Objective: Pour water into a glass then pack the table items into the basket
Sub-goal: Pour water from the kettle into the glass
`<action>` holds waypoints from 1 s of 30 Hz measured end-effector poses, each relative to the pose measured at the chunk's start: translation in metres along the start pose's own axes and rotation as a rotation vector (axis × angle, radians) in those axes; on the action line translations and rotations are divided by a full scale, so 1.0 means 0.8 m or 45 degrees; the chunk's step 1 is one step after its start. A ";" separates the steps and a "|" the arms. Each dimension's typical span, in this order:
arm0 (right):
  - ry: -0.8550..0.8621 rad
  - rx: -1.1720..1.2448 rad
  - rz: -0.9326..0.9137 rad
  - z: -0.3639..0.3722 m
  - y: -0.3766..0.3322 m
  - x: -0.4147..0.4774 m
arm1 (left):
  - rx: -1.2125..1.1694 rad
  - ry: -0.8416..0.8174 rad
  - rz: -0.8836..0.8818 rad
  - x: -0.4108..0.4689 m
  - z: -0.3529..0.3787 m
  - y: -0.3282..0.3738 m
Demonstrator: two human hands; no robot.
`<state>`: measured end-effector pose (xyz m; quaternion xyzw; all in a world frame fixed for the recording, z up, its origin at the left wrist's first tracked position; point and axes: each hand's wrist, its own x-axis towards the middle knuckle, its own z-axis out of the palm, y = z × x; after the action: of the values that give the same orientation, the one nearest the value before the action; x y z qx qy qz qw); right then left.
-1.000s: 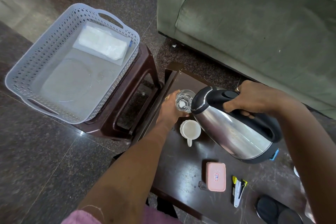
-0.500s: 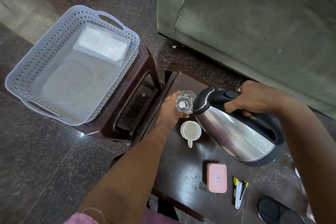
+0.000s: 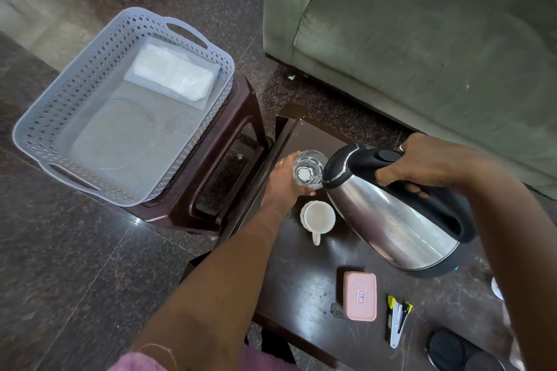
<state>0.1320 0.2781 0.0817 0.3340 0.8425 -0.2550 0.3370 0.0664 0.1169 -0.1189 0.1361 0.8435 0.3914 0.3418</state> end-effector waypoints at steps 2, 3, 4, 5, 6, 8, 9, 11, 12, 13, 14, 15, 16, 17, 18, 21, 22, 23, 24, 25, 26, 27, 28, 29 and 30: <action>0.003 0.000 -0.002 0.000 0.000 0.000 | -0.003 0.003 0.001 0.000 0.000 -0.001; 0.001 -0.001 -0.001 0.001 0.001 0.000 | -0.002 0.003 0.001 0.000 0.000 -0.001; 0.001 -0.005 0.000 0.001 0.001 0.001 | -0.001 0.002 0.000 0.000 0.000 0.000; 0.001 -0.009 0.001 0.001 0.001 0.001 | -0.002 -0.001 -0.001 0.001 0.000 0.000; 0.002 -0.011 0.002 0.001 0.001 0.001 | -0.004 -0.003 -0.001 0.001 0.001 0.000; -0.001 -0.017 0.004 0.001 0.001 0.001 | -0.009 -0.003 -0.002 0.001 0.001 0.000; -0.004 -0.022 0.005 0.002 0.002 0.001 | -0.012 -0.002 -0.002 0.001 0.001 0.000; -0.011 -0.035 0.013 0.003 0.003 0.002 | -0.020 0.000 -0.003 0.002 0.002 -0.001; -0.011 -0.046 0.020 0.003 0.003 0.002 | -0.021 0.000 -0.004 0.002 0.002 -0.001; -0.009 -0.057 0.027 0.003 0.003 0.002 | -0.021 0.000 -0.005 0.002 0.002 -0.002; -0.006 -0.065 0.033 0.003 0.003 0.001 | -0.023 0.000 -0.005 0.002 0.002 -0.002; -0.004 -0.073 0.037 0.003 0.003 0.001 | -0.026 0.002 -0.004 0.002 0.003 -0.003; -0.002 -0.077 0.041 0.003 0.003 0.001 | -0.028 0.006 -0.003 0.002 0.003 -0.003; -0.001 -0.079 0.044 0.003 0.003 0.002 | -0.028 0.011 -0.001 0.002 0.003 -0.003; 0.000 -0.077 0.045 0.003 0.003 0.002 | -0.026 0.016 0.000 0.002 0.004 -0.004; -0.003 -0.065 0.040 0.003 0.002 0.003 | -0.015 0.023 0.003 0.003 0.004 -0.004; -0.001 -0.068 0.041 0.003 0.001 0.003 | -0.016 0.021 0.004 0.003 0.004 -0.004; -0.001 -0.068 0.043 0.003 0.001 0.003 | -0.017 0.020 0.004 0.003 0.004 -0.004; -0.002 -0.062 0.044 0.003 0.001 0.003 | -0.018 0.019 0.006 0.004 0.004 -0.004; -0.004 -0.052 0.044 0.004 0.000 0.003 | -0.020 0.020 0.008 0.004 0.004 -0.004; -0.005 -0.043 0.044 0.004 0.000 0.003 | -0.022 0.021 0.010 0.004 0.003 -0.004; -0.007 -0.041 0.045 0.004 -0.001 0.003 | -0.024 0.023 0.012 0.004 0.003 -0.004; -0.008 -0.043 0.046 0.004 -0.001 0.003 | -0.023 0.025 0.013 0.004 0.003 -0.004; -0.011 -0.047 0.046 0.004 -0.002 0.003 | -0.020 0.025 0.014 0.003 0.003 -0.005; -0.014 -0.050 0.047 0.004 -0.003 0.002 | -0.017 0.024 0.014 0.003 0.003 -0.005</action>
<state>0.1306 0.2757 0.0789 0.3412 0.8393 -0.2339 0.3527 0.0661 0.1169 -0.1239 0.1346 0.8432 0.4003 0.3327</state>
